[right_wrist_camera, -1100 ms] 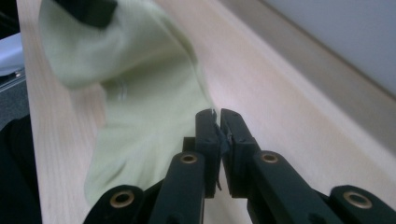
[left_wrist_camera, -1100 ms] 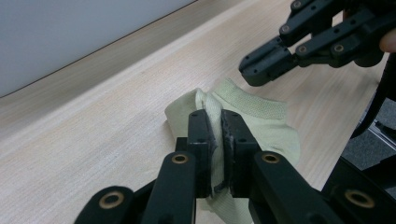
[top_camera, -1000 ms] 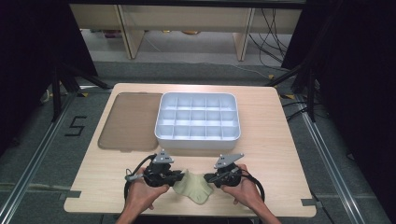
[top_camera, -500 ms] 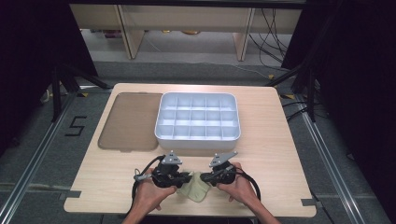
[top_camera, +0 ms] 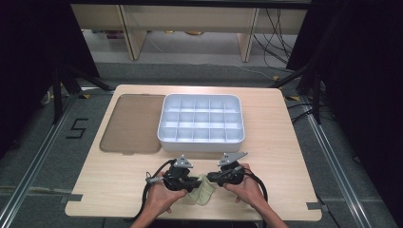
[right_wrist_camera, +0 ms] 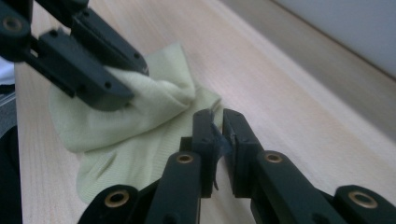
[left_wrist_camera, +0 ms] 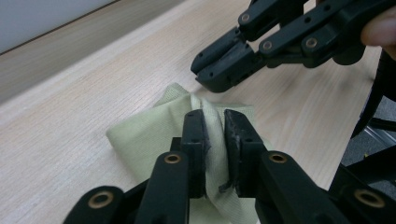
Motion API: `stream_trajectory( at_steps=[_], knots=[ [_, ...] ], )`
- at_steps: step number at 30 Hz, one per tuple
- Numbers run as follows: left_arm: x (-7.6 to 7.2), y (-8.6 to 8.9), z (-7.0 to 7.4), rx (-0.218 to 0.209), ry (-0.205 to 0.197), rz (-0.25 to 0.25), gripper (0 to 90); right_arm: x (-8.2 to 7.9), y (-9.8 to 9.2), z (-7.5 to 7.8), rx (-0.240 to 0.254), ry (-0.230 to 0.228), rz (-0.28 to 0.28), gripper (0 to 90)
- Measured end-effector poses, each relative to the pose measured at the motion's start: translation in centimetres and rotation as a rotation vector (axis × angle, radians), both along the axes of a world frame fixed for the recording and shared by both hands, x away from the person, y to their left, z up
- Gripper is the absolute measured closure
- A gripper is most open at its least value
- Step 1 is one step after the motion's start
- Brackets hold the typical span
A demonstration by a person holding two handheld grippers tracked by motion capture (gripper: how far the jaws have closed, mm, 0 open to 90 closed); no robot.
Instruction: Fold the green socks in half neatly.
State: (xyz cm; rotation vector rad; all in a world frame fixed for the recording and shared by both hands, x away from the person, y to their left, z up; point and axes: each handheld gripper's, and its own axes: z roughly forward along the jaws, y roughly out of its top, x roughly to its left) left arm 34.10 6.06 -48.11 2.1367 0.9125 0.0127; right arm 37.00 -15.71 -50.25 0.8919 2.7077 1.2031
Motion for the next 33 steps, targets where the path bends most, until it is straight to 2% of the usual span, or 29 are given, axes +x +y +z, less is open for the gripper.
stream_trajectory(
  at_steps=[2, 5, 7, 8, 11, 12, 13, 14, 15, 16, 21, 25, 26, 29, 30, 31, 32, 33],
  knots=[
    [0.0, -0.2, 0.1, -0.021, 0.001, -0.006, 75.7, 0.1, -0.3, 0.2, 0.007, -0.009, -0.002, 83.2],
    [0.0, -0.5, 0.5, -0.024, -0.001, -0.017, 69.5, 0.1, -0.6, 0.5, 0.018, -0.018, -0.014, 82.8],
    [0.0, -0.6, 0.8, -0.041, -0.008, -0.024, 65.5, -0.1, -0.7, 0.8, 0.03, 0.0, -0.021, 82.6],
    [0.0, -0.5, 1.0, -0.054, -0.019, -0.029, 64.3, 0.0, -0.9, 0.9, 0.027, -0.023, -0.02, 82.5],
    [0.1, 0.0, 1.7, -0.075, -0.034, -0.028, 62.1, -0.1, -1.3, 1.2, 0.044, -0.042, -0.025, 82.4],
    [0.1, 0.2, 1.9, -0.083, -0.034, -0.022, 62.0, -0.1, -1.4, 1.4, 0.05, -0.028, -0.032, 82.4],
    [0.2, 0.6, 2.0, -0.09, -0.036, -0.019, 62.0, -0.1, -1.5, 1.4, 0.052, -0.035, -0.039, 82.3],
    [0.2, 0.9, 2.2, -0.095, -0.036, -0.005, 62.6, -0.3, -1.5, 1.6, 0.052, -0.014, -0.045, 82.3],
    [0.2, 1.2, 2.3, -0.092, -0.042, -0.005, 64.3, -0.1, -1.7, 1.5, 0.05, -0.043, -0.033, 82.3],
    [0.2, 1.6, 2.3, -0.087, -0.041, -0.004, 65.9, -0.2, -1.8, 1.7, 0.058, -0.038, -0.045, 82.3],
    [0.2, 2.7, 2.0, -0.055, -0.05, -0.01, 74.1, -0.8, -1.6, 2.3, 0.068, -0.067, -0.008, 82.3],
    [0.3, 2.9, 1.0, -0.025, -0.045, -0.008, 78.9, -1.8, -1.0, 2.5, 0.07, -0.05, 0.025, 82.2],
    [0.4, 3.0, 0.8, -0.002, -0.047, -0.02, 79.8, -2.0, -0.8, 2.4, 0.062, -0.057, 0.03, 82.1],
    [0.3, 2.6, 0.2, -0.001, -0.036, -0.012, 80.8, -2.7, -0.2, 2.4, 0.053, -0.052, 0.056, 82.1],
    [0.3, 2.6, 0.1, 0.011, -0.036, -0.018, 81.2, -2.8, 0.0, 2.3, 0.043, -0.067, 0.065, 81.9],
    [0.2, 2.6, 0.0, 0.024, -0.035, -0.023, 81.6, -2.9, 0.2, 2.3, 0.042, -0.062, 0.069, 81.9],
    [0.2, 2.4, -0.1, 0.013, -0.032, -0.009, 81.9, -2.9, 0.4, 2.2, 0.038, -0.061, 0.073, 81.9],
    [0.2, 2.4, -0.2, 0.027, -0.031, -0.027, 82.2, -3.0, 0.5, 2.1, 0.036, -0.063, 0.079, 82.0]
  ],
)
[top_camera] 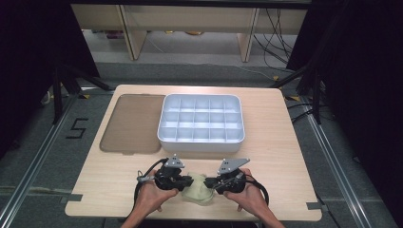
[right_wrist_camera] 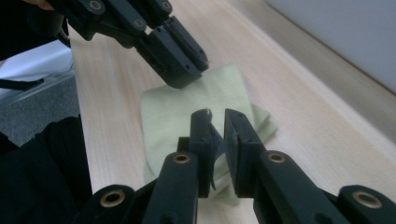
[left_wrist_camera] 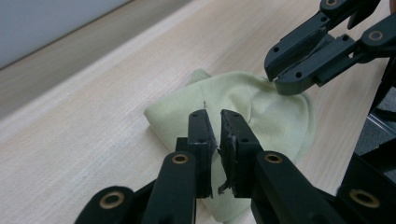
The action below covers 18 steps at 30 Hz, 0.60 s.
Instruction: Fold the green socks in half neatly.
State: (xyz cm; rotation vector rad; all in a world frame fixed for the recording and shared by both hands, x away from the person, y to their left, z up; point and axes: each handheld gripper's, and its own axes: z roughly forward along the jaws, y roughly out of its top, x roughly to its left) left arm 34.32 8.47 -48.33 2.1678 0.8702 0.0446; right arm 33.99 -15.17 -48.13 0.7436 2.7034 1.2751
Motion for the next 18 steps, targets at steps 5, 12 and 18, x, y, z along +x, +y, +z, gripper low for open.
stream_trajectory(
  at_steps=[5, 12, 18],
  knots=[
    [-0.1, 0.0, -0.7, 0.057, 0.003, -0.016, 82.7, -0.5, 0.5, -0.6, -0.04, 0.013, 0.019, 82.0],
    [-1.0, 0.3, -1.5, 0.079, 0.026, -0.04, 83.1, -0.5, 0.4, -1.5, -0.111, 0.012, 0.025, 82.3],
    [-2.2, -0.2, -1.7, 0.068, 0.026, -0.042, 83.2, 0.2, 0.1, -1.5, -0.122, -0.011, 0.017, 83.2]
  ],
)
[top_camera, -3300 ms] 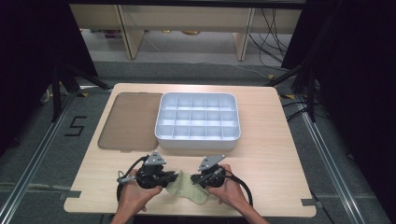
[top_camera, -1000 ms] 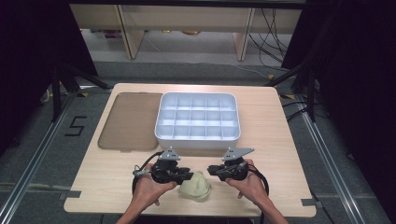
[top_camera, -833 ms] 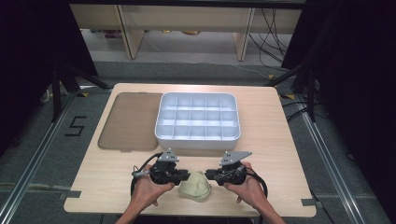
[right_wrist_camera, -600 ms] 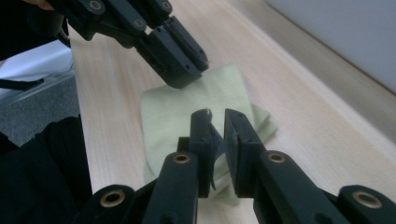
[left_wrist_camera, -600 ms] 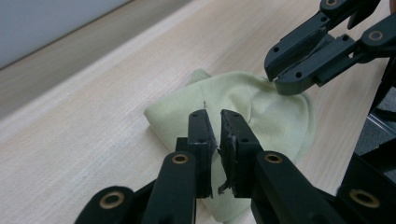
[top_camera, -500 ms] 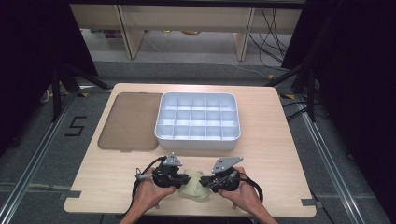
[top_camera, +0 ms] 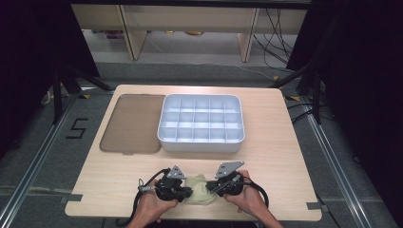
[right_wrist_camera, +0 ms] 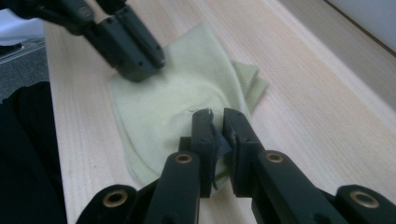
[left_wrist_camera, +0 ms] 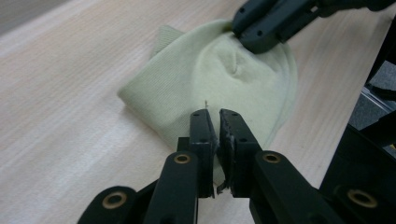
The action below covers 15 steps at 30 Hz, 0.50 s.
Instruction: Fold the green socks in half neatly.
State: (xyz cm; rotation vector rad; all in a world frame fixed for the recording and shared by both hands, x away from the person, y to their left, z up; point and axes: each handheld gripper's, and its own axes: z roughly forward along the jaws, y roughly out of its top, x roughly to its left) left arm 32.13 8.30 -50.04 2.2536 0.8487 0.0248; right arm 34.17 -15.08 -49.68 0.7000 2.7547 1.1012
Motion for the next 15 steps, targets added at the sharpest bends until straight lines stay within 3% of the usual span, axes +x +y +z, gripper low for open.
stream_trajectory(
  at_steps=[6, 12, 14, 15],
  knots=[
    [0.0, 0.0, -0.1, 0.013, -0.008, -0.018, 83.9, 0.1, -0.1, 0.1, 0.006, 0.012, -0.003, 82.3],
    [-0.2, -0.3, -0.2, 0.004, -0.014, 0.01, 84.0, 0.4, 0.5, 1.5, 0.091, -0.088, -0.041, 85.5],
    [-0.2, -0.2, -0.2, 0.019, -0.023, -0.006, 84.0, 0.9, 1.1, 1.2, 0.091, -0.114, -0.04, 87.0],
    [-0.2, -0.3, -0.2, 0.017, -0.022, -0.005, 84.0, 1.0, 1.4, 0.9, 0.079, -0.097, -0.042, 87.1]
  ],
)
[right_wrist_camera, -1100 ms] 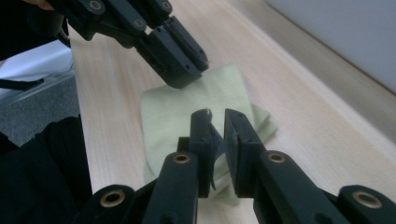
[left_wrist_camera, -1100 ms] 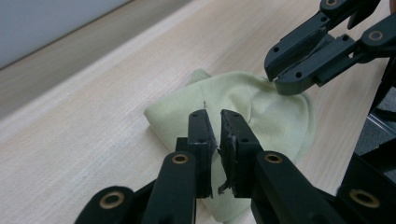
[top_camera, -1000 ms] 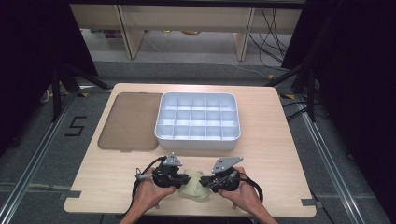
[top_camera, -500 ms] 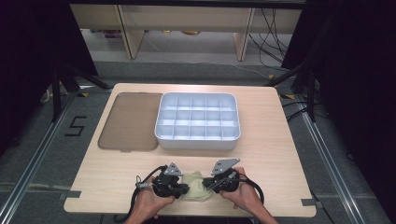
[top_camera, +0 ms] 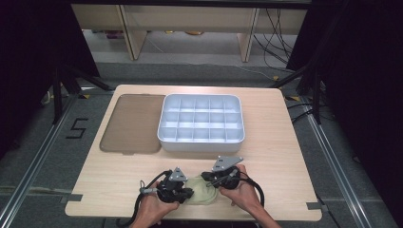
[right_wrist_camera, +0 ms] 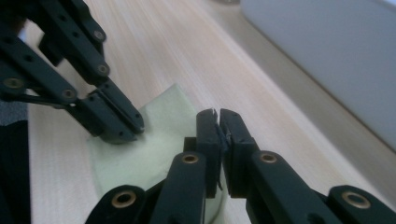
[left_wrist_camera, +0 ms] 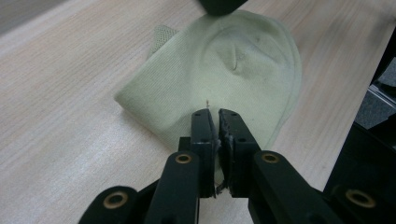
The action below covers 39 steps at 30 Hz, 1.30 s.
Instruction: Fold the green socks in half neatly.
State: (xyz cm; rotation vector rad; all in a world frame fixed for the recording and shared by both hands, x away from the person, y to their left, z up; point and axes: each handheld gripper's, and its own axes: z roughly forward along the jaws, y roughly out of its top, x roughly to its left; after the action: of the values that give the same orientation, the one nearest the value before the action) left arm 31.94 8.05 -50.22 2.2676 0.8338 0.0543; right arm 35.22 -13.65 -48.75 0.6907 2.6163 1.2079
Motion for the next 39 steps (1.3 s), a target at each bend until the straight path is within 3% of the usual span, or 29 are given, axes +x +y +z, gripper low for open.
stream_trajectory(
  at_steps=[3, 5, 6, 7, 8, 10, 11, 12, 14, 15, 17, 21, 25, 26, 31, 36, 37, 38, 39],
  knots=[
    [0.0, 0.0, -0.1, -0.006, 0.0, -0.003, 84.0, 0.4, 0.8, -1.0, -0.058, 0.007, -0.004, 87.9],
    [0.0, 0.0, -0.1, -0.018, 0.013, 0.015, 84.1, 0.8, 1.0, -1.7, -0.107, -0.04, -0.03, 88.3],
    [0.0, 0.0, -0.2, -0.015, 0.007, 0.024, 84.0, 1.0, 1.0, -2.0, -0.139, -0.042, -0.046, 88.3],
    [0.0, 0.0, -0.1, -0.011, 0.004, 0.006, 84.0, 1.2, 0.9, -2.3, -0.141, -0.039, -0.035, 88.6],
    [0.0, 0.0, -0.1, -0.008, 0.0, 0.005, 84.0, 1.3, 0.8, -2.3, -0.129, -0.018, -0.045, 87.9],
    [0.0, 0.0, -0.1, -0.01, 0.002, 0.008, 84.0, 1.4, 0.5, -1.9, -0.111, -0.037, -0.037, 87.8],
    [-0.1, -0.1, -0.2, -0.033, 0.013, 0.029, 84.0, 1.2, 0.3, -1.5, -0.088, -0.03, -0.047, 87.8],
    [-0.1, 0.0, -0.2, -0.016, 0.005, 0.028, 84.0, 1.1, 0.0, -0.9, -0.067, -0.028, -0.039, 87.7],
    [0.0, 0.1, -0.1, -0.008, -0.002, 0.008, 84.0, 0.6, -0.5, 0.0, -0.001, -0.012, -0.02, 87.7],
    [-0.1, 0.0, -0.2, -0.018, 0.003, 0.03, 84.0, 0.2, -0.8, 0.3, 0.006, -0.016, -0.011, 87.8],
    [-0.1, 0.0, -0.1, -0.017, 0.002, 0.018, 84.0, -0.7, -1.4, 0.5, 0.034, 0.01, 0.003, 87.8],
    [-0.1, 0.0, -0.2, -0.021, 0.006, 0.03, 84.0, -1.7, -1.6, 0.2, 0.014, 0.043, 0.036, 88.1],
    [-0.1, 0.0, -0.2, -0.027, 0.011, 0.026, 84.0, -2.0, -1.5, -0.7, -0.089, 0.051, 0.038, 88.7],
    [0.0, 0.1, -0.2, -0.016, -0.002, 0.006, 84.1, -1.9, -1.6, -1.0, -0.092, 0.046, 0.03, 89.3],
    [0.0, 0.1, -0.1, -0.016, 0.001, 0.014, 84.2, -1.6, -2.0, -1.1, -0.089, 0.065, 0.029, 89.8],
    [0.0, -0.1, 0.5, -0.036, -0.013, 0.029, 85.4, -2.0, -2.5, 0.1, -0.004, 0.053, 0.02, 90.0],
    [0.0, -0.1, 0.7, -0.035, -0.02, 0.029, 85.6, -2.2, -2.6, 0.2, 0.011, 0.034, 0.031, 90.0],
    [0.2, -0.1, 1.0, -0.023, -0.024, 0.014, 85.9, -2.6, -2.7, 0.3, 0.015, 0.051, 0.035, 90.0],
    [0.3, -0.2, 1.1, -0.028, -0.035, 0.019, 86.1, -2.8, -2.7, 0.2, 0.022, 0.039, 0.042, 90.0]
  ],
)
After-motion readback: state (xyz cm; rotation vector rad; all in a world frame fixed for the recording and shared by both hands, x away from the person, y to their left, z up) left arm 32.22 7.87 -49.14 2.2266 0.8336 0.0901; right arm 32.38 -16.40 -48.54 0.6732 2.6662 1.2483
